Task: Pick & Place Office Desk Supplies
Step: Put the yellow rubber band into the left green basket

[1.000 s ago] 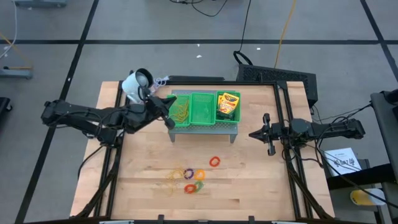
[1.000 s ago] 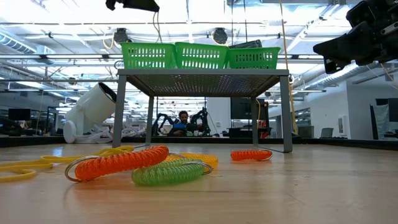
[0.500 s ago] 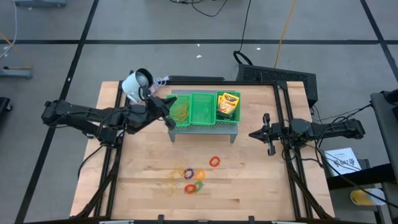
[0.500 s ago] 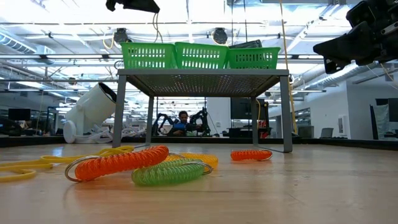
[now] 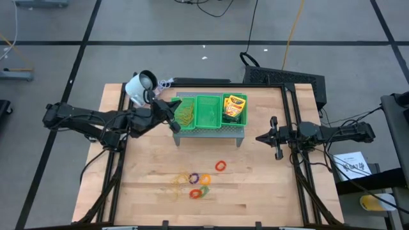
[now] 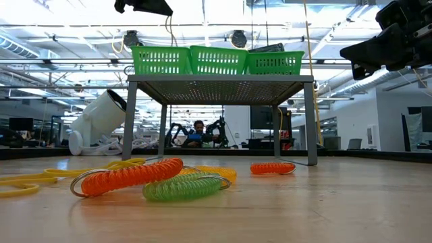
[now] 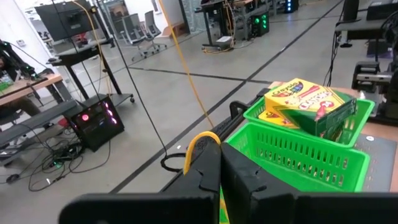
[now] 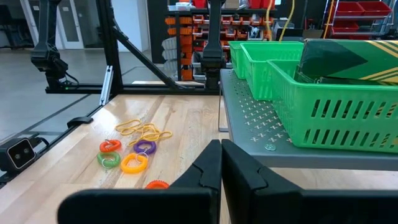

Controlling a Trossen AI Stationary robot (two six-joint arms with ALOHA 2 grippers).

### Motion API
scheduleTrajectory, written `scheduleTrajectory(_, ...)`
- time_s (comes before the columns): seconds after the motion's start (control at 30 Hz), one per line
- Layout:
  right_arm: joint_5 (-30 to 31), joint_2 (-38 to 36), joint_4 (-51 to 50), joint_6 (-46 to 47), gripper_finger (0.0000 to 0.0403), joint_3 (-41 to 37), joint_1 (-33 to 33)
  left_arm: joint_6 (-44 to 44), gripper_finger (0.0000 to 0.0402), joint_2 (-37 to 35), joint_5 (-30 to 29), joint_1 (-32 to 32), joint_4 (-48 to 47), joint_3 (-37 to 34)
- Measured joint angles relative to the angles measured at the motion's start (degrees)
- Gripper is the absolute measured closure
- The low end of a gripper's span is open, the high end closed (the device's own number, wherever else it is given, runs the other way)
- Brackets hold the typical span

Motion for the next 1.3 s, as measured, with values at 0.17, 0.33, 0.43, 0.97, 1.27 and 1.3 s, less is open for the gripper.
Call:
scheduleTrajectory(0.17, 0.0, 0.0, 0.0, 0.0, 0.0403, 0.0, 0.0, -1.3, 0.0385, 0.8, 0.0, 0.0, -0.7, 0.0)
scheduleTrajectory(0.33, 0.0, 0.0, 0.0, 0.0, 0.0403, 0.0, 0.0, -1.3, 0.0397, 2.9, 0.1, 0.6, -1.0, 0.0)
scheduleTrajectory(0.43, 0.0, 0.0, 0.0, 0.0, 0.0403, 0.0, 0.0, -2.6, 0.0388, 4.3, 0.1, 1.4, -1.5, 0.0)
scheduleTrajectory(0.97, 0.0, 0.0, 0.0, 0.0, 0.0403, 0.0, 0.0, -3.7, 0.0368, 6.2, 0.1, 3.1, -1.7, 0.0)
scheduleTrajectory(1.27, 0.0, 0.0, 0.0, 0.0, 0.0403, 0.0, 0.0, -9.6, 0.0296, 6.1, -3.0, 3.1, -1.7, 0.0)
scheduleTrajectory(1.3, 0.0, 0.0, 0.0, 0.0, 0.0403, 0.0, 0.0, -9.7, 0.0285, 5.9, -3.0, 3.1, -1.7, 0.0)
